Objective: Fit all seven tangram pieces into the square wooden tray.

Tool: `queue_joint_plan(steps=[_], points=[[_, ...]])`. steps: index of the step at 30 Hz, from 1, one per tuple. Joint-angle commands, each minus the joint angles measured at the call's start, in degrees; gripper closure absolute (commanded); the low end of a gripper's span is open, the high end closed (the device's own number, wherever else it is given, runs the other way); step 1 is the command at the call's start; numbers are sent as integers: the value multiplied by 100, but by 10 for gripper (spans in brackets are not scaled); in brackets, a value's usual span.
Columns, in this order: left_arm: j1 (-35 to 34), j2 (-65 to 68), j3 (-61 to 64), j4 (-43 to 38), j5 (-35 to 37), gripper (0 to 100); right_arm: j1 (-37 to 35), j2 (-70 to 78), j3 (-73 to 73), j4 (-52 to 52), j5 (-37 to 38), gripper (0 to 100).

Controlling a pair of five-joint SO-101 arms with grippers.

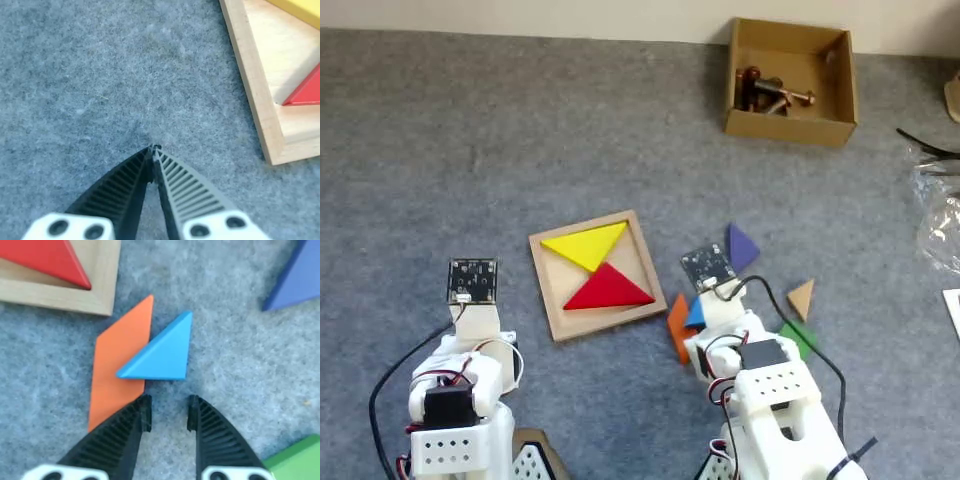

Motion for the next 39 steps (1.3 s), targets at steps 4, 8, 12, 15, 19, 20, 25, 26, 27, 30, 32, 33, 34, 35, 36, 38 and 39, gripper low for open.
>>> queue_joint_plan(steps=[4,8,12,15,19,20,25,26,27,30,32,33,34,35,36,38,39], points=[[-48,40,119,44,18,995,40,-75,-22,-75,-44,871],[-48,40,119,44,18,995,48,-75,-22,13,-44,871],[-48,40,119,44,18,995,233,-75,-409,699,-53,871],[-48,40,119,44,18,995,497,-75,-848,1130,-132,871],[-48,40,119,44,18,995,365,-75,-1604,1824,-554,871],[-48,40,119,44,18,995,259,-75,-1807,2079,-440,868],[-48,40,119,44,18,995,-391,-31,-2818,2923,18,868],[-48,40,119,44,18,995,-462,-13,-3029,2993,70,868],[-48,40,119,44,18,995,-523,-13,-3222,3081,149,867],[-48,40,119,44,18,995,-708,127,-3890,3556,281,854],[-48,40,119,44,18,995,-743,488,-4418,3890,281,826],[-48,40,119,44,18,995,-734,725,-4681,3996,281,817],[-48,40,119,44,18,995,-734,998,-4963,4092,281,808],[-48,40,119,44,18,995,-734,1262,-5226,4180,281,807],[-48,40,119,44,18,995,-734,1499,-5481,4259,281,807],[-48,40,119,44,18,995,-743,1982,-6000,4400,281,807],[-48,40,119,44,18,995,-743,2193,-6237,4426,299,807]])
